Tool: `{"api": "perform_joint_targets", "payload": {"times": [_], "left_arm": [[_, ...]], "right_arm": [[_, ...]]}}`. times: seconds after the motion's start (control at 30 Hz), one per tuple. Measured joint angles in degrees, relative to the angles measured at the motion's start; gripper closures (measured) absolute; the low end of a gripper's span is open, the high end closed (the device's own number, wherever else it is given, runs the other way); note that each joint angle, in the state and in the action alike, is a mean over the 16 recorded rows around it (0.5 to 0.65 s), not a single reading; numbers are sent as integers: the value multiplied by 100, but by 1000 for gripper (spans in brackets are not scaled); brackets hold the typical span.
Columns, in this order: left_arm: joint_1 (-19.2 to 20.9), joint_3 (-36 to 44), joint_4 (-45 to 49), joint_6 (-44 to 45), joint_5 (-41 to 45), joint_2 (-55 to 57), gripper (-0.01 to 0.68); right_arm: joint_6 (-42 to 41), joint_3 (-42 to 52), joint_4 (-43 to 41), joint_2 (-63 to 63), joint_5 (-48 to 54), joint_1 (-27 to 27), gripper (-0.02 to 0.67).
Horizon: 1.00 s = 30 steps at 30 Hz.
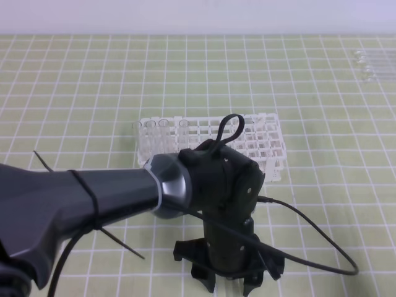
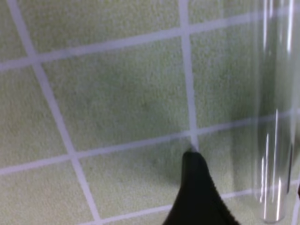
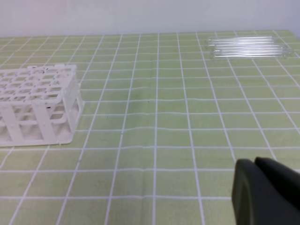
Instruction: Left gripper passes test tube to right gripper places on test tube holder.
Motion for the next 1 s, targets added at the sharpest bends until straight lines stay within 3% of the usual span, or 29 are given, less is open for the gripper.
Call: {"api": "perform_joint_targets", "payload": {"times": [0.37,0.53,0.8,1.0], "left_arm": [[0,7,-11,39,11,-9,560],[0,9,14,137,1,-98,636],[-76,32,466,393,-104,-564,653],[-340,302,1424,526,-479,-1284,653]], "right_arm": [[0,0,0,0,0,0,666],[0,0,0,0,0,0,666],[0,0,0,0,0,0,666],[0,0,0,0,0,0,666]]}}
